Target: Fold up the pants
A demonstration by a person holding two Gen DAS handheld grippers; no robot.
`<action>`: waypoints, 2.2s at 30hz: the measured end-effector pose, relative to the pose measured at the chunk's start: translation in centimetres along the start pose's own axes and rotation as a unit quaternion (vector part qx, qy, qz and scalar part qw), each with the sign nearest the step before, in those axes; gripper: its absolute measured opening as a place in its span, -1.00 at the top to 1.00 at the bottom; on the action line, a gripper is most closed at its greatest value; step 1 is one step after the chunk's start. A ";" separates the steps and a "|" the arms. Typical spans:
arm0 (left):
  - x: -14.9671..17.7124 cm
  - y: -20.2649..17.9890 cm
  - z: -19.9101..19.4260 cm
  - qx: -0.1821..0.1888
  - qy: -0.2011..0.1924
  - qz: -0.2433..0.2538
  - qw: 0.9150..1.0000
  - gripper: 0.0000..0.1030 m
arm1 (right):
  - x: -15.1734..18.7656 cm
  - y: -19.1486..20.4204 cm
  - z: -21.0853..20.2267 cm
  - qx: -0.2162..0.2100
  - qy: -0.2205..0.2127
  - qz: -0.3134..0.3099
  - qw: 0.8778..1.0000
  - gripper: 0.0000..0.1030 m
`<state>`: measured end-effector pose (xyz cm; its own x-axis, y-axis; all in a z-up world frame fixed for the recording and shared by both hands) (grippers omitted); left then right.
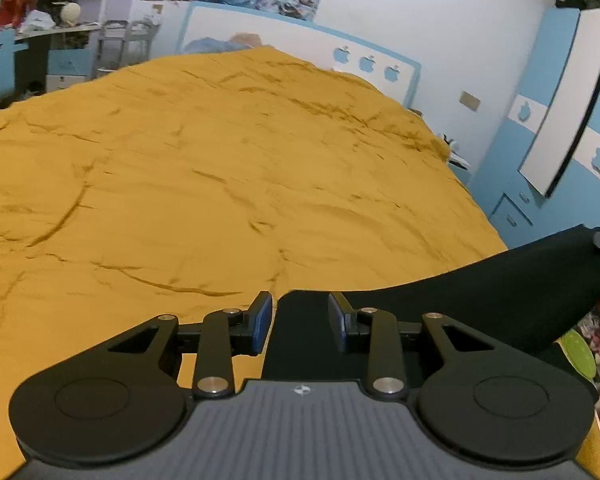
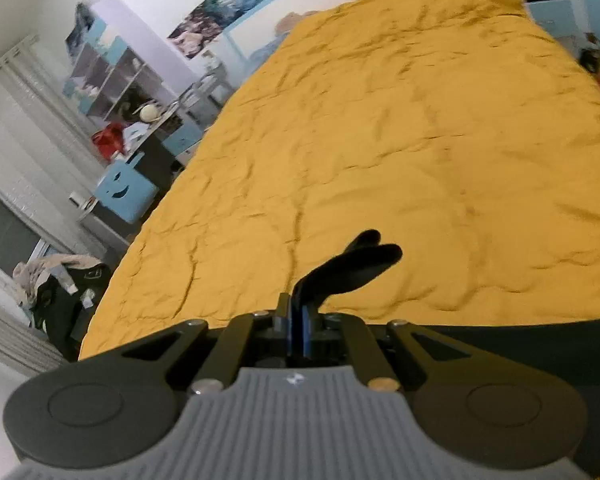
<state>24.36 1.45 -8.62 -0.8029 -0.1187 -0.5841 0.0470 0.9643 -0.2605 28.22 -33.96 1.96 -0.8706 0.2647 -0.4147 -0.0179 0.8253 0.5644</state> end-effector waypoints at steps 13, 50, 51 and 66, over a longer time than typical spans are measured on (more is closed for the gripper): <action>0.8 -2.7 7.6 -0.011 0.072 0.031 0.997 0.36 | 3.9 -20.6 -3.8 0.129 0.036 0.092 0.987 1.00; -0.3 -5.6 14.8 0.050 0.128 0.039 0.990 0.38 | 6.5 -26.8 -2.6 0.233 -0.007 0.041 0.972 0.76; -0.4 -5.9 15.2 0.056 0.127 0.035 0.990 0.39 | 6.2 -26.7 -2.3 0.218 -0.012 0.043 0.975 0.76; -0.9 -6.1 19.8 -0.081 0.121 0.108 0.983 0.63 | 7.0 -29.1 0.3 0.299 -0.073 0.073 0.949 0.79</action>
<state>36.61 -8.98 -21.72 -0.9037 0.1346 -0.4066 0.1526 0.9882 -0.0120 22.78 -55.97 -17.55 -0.7638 0.4288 -0.4824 0.4186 0.8980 0.1354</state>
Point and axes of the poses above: each gripper's, at about its wrist camera, not at the fingertips, and z roughly the way its jaws point, y to its left, x to its underside, the point moved 9 cm from there along z, roughly the way its jaws point, and after that the axes turned 15 degrees about y, right-handed, at the moved point
